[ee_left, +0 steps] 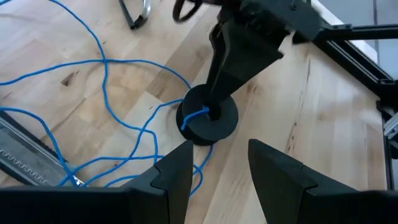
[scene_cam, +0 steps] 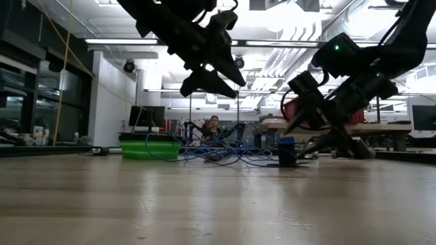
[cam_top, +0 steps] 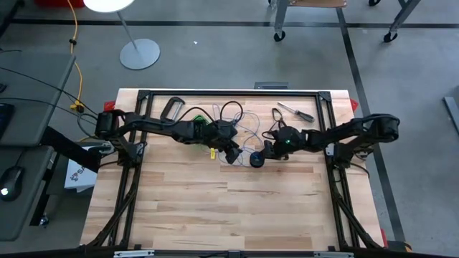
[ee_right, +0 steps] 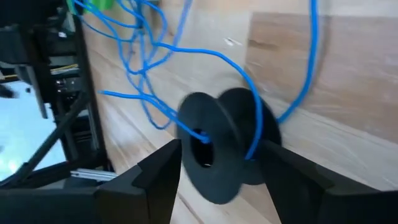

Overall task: Coil cords
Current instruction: Coil the blue wire onto the spool

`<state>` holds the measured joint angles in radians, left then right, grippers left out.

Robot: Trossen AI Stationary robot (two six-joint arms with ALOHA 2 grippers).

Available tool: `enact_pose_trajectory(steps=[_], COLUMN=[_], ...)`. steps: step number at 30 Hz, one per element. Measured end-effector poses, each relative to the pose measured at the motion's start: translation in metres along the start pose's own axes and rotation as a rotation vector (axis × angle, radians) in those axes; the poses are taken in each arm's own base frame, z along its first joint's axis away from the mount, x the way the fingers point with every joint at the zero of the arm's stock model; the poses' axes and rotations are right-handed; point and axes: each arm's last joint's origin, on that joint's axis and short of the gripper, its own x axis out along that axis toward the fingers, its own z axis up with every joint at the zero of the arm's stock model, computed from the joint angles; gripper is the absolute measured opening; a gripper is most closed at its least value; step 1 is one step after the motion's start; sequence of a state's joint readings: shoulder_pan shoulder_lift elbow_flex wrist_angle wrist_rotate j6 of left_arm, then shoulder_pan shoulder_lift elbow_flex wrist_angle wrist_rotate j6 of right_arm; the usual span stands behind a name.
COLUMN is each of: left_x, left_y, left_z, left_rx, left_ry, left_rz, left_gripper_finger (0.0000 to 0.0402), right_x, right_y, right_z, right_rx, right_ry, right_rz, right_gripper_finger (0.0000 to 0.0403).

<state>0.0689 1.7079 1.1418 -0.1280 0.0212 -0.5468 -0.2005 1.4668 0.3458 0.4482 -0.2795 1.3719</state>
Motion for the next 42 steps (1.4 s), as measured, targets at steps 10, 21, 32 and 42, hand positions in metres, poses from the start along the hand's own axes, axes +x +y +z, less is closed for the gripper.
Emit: enact_pose_trajectory(steps=[10,21,32,42], left_x=[0.000,-0.082,-0.171,-0.169], left_y=[-0.001,0.008,-0.007,-0.006], left_z=[-0.002,0.047,0.060,0.050], left_rx=[0.000,-0.028,-0.062,0.224], left_ry=[0.011,-0.219,-0.364,-0.356], left_rz=[-0.002,-0.106,-0.387,-0.214], left_gripper_finger=[0.0149,0.0149,0.0191,0.0249], right_x=[-0.003,-0.036,-0.089,-0.097], right_y=[0.004,0.080,0.219,0.273], right_z=[-0.001,-0.002,0.010,0.016], right_rx=[-0.001,-0.270,-1.126,-1.346], right_ry=[0.019,-0.047,-0.193,-0.134], right_rz=[0.029,0.334,0.326,0.170], right_gripper_finger=[0.0076,0.0002,0.0001,0.0000])
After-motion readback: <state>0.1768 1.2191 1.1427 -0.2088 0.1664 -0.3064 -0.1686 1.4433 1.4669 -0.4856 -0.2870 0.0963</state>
